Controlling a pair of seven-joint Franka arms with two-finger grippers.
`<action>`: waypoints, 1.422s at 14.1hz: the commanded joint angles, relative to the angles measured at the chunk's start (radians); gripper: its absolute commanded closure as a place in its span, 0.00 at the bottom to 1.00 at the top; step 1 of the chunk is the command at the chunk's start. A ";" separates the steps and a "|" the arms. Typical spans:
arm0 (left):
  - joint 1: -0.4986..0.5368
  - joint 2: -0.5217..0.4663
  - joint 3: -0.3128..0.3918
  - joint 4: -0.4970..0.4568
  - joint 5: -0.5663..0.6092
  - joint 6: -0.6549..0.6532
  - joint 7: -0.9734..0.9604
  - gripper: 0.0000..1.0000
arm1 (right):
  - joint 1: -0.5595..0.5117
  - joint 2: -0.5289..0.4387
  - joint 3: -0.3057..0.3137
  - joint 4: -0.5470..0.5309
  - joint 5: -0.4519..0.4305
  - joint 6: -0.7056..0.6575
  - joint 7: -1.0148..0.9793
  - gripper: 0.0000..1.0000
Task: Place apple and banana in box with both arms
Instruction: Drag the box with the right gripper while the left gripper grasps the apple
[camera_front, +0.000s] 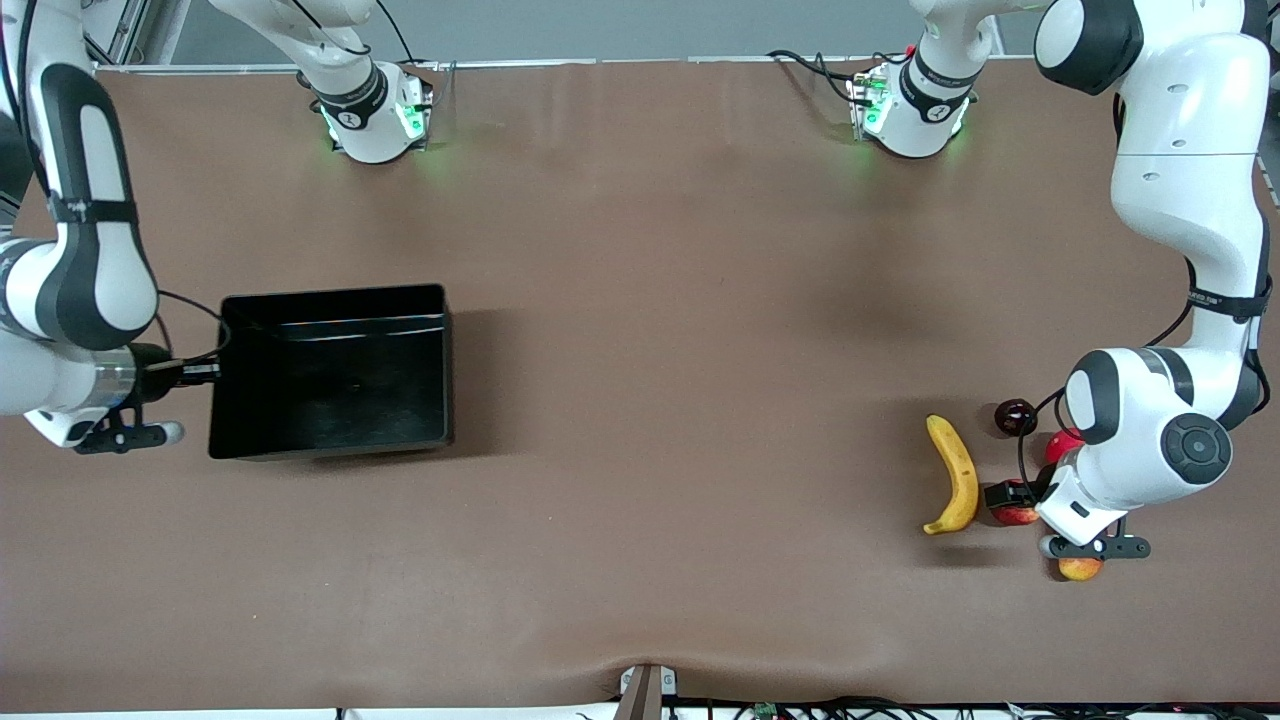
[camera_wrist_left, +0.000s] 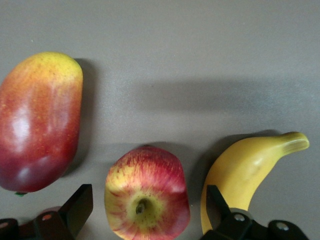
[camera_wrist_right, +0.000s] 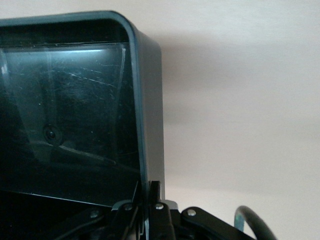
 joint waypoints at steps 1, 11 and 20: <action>0.002 0.015 -0.003 0.011 0.015 0.008 -0.010 0.13 | 0.120 -0.031 -0.001 0.001 0.037 -0.020 0.215 1.00; -0.009 -0.063 -0.013 0.017 0.030 -0.008 0.042 1.00 | 0.538 0.084 0.004 0.019 0.281 0.349 0.686 1.00; -0.087 -0.241 -0.074 0.009 0.028 -0.264 -0.008 1.00 | 0.690 0.240 0.002 0.087 0.268 0.496 0.771 0.00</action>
